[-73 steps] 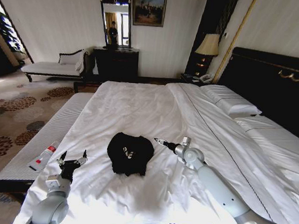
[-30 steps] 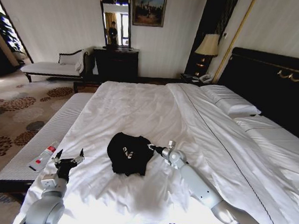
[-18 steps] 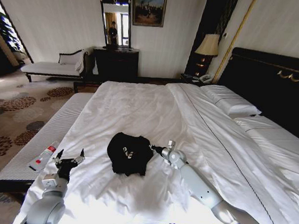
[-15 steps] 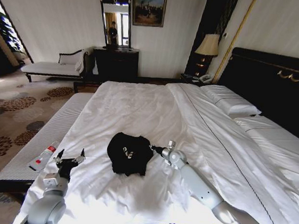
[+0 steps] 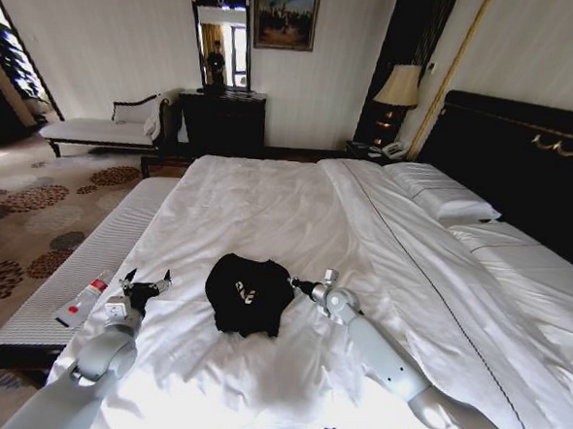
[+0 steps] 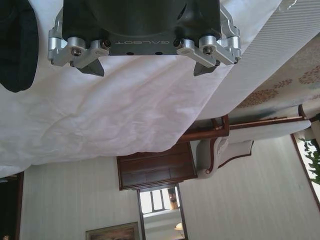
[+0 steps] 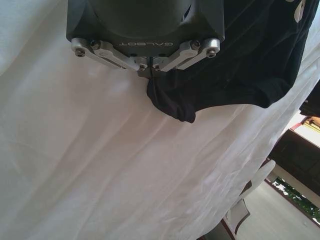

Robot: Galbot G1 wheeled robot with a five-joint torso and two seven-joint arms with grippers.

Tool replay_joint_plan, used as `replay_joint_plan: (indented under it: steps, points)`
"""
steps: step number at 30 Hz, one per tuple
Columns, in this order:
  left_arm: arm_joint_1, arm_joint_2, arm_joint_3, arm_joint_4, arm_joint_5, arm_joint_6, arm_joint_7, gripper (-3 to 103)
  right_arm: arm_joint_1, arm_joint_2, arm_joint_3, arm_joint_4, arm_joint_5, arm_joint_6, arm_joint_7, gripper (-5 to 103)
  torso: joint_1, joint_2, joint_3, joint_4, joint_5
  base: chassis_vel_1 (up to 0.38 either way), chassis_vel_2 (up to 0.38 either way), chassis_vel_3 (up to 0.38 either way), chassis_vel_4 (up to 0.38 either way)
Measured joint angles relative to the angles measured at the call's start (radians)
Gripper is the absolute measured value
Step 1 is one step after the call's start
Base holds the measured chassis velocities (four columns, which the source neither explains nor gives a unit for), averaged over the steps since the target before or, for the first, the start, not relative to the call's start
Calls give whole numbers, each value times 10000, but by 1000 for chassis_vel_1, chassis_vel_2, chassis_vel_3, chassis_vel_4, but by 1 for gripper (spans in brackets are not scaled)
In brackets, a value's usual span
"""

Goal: Fold the clothes on the bed.

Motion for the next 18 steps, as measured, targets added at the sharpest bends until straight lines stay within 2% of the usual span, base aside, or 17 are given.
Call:
replay_joint_plan:
  steps: [3,6,8,9,13,18]
  points:
    - [-1103,121,916,710,-125,-7,40,100,22,-7,10,-6,2,2,10,0,0,0,0,-1,1,0,0,0,0]
    - [-1621,113,1432,1079,-162,-9,58,100,27,-11,16,-6,2,3,17,0,1,0,0,-3,0,0,0,0,0]
    - [-2307,15,2212,1528,-226,-2,69,100,30,-13,29,-6,-7,4,22,0,1,0,1,-2,0,0,0,0,0]
    - [-2307,15,2212,1528,-226,-2,69,100,30,-13,29,-6,-7,4,22,0,1,0,1,-2,0,0,0,0,0]
    - [-2998,-233,3180,1887,-534,116,68,100,16,-38,57,2,-25,4,24,0,0,0,0,-2,2,0,0,0,0]
    - [-3342,-360,3653,2107,-650,135,72,100,8,-70,79,15,-27,5,24,0,1,-1,0,-1,1,0,0,0,0]
